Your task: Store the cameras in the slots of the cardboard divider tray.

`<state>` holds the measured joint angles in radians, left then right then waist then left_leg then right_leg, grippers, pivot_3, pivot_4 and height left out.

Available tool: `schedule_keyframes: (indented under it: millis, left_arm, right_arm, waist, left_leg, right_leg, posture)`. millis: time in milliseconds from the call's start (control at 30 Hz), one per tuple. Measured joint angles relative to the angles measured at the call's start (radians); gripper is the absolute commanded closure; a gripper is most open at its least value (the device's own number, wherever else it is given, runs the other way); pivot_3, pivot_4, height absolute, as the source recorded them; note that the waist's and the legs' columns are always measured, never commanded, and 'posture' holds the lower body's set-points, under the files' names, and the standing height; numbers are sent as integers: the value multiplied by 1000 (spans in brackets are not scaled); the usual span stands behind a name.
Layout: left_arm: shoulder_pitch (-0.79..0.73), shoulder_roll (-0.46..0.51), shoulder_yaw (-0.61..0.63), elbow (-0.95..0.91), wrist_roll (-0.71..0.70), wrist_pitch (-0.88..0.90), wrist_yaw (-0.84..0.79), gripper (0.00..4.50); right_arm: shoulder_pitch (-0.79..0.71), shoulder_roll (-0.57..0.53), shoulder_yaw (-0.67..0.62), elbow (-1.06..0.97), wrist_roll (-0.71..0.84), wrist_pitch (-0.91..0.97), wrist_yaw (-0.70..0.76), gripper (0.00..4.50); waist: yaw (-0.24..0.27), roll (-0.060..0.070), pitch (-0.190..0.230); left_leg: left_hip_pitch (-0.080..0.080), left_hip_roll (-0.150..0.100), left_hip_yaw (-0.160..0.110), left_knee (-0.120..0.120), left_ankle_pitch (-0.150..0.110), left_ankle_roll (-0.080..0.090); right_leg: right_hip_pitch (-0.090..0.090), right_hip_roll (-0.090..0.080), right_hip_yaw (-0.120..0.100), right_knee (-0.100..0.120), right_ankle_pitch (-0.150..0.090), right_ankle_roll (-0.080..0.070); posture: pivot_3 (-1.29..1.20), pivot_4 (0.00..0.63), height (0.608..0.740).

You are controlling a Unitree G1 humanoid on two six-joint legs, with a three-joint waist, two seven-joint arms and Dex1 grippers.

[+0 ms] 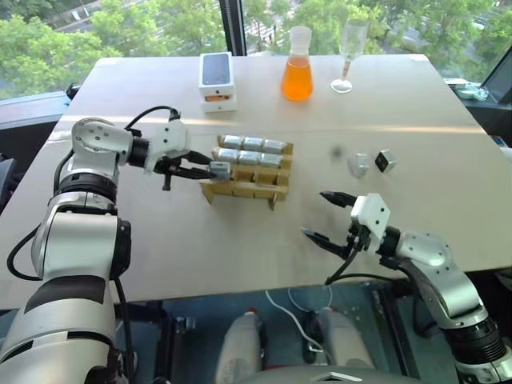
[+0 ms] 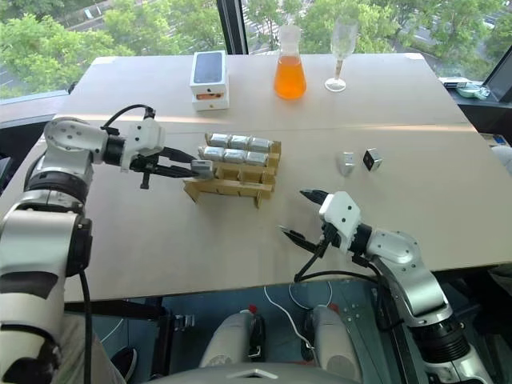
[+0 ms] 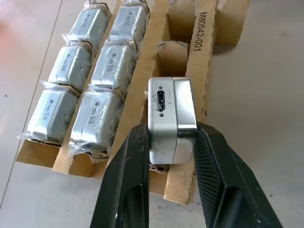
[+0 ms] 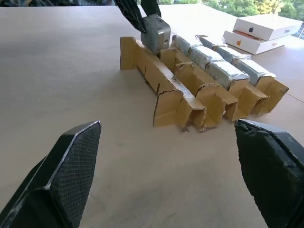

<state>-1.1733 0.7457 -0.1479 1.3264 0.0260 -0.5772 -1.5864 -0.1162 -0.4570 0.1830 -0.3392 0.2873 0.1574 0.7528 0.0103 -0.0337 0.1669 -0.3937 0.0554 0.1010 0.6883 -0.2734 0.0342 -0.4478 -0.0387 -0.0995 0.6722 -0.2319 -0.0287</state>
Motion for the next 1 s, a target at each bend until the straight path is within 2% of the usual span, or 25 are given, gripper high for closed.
schedule_keyframes:
  millis: [500, 1000]
  left_arm:
    - [-11, -30, 27, 3, 99, -33, 51, 3786]
    - [28, -73, 22, 4, -10, 94, -14, 3786]
  right_arm:
    - [14, 0, 0, -20, 0, 19, -22, 54]
    - [-13, -4, 0, -16, -5, 19, -15, 54]
  waist:
    - [1, -1, -1]
    - [2, -1, -1]
  left_leg:
    - [1, 0, 0, 0, 0, 0]
    - [0, 0, 0, 1, 0, 0]
  right_leg:
    - [0, 0, 0, 1, 1, -1]
    - [0, 0, 0, 1, 1, -2]
  posture:
    - [0, 150, 740]
    - [0, 150, 740]
